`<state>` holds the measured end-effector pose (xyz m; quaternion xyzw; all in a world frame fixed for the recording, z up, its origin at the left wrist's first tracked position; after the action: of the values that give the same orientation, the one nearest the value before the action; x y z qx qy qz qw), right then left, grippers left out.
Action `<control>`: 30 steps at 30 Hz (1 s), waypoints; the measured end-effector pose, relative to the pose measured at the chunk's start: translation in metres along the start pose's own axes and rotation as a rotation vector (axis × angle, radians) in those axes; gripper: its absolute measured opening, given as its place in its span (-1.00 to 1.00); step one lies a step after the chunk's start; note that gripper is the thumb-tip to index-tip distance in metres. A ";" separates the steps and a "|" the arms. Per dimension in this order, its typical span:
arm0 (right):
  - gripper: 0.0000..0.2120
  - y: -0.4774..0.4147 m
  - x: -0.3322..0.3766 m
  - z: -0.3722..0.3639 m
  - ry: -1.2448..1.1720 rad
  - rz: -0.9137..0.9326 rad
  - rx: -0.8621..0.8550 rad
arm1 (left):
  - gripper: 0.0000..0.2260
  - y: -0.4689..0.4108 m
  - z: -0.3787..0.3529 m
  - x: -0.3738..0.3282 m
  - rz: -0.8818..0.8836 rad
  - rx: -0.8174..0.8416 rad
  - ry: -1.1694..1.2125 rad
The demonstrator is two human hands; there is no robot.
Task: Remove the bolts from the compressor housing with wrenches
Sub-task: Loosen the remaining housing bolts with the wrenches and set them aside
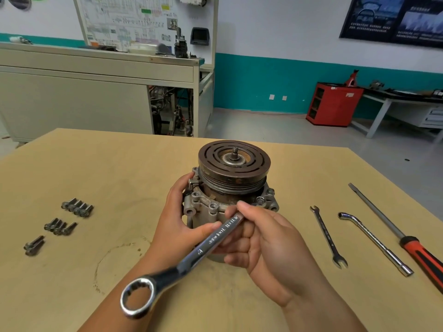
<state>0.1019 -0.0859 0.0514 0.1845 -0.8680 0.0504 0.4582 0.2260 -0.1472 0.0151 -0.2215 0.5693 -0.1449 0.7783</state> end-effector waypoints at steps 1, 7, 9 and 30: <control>-0.75 -0.001 -0.001 0.000 0.007 -0.015 0.011 | -0.18 0.000 0.000 0.000 -0.002 0.001 -0.005; -0.74 0.006 0.005 0.014 0.135 -0.270 0.160 | -0.19 0.000 0.000 -0.002 -0.015 0.015 -0.002; -0.72 0.010 0.012 0.029 0.304 -0.409 0.245 | -0.19 0.000 0.000 -0.001 -0.001 0.022 0.012; -0.76 0.017 0.093 0.070 1.332 -0.628 0.286 | -0.19 0.001 0.000 0.005 0.012 0.034 -0.006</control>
<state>-0.0065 -0.1139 0.0885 0.4118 -0.2983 0.1307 0.8511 0.2273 -0.1490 0.0100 -0.2054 0.5656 -0.1494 0.7846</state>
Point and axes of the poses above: each hand's wrist, its own y-axis away from the middle knuckle, its own z-axis out of the back of the hand, x = y × z, the point moved 9 cm from there along -y, towards the middle knuckle, and after that the axes turned 6 degrees about -y, right-handed, at the moved point
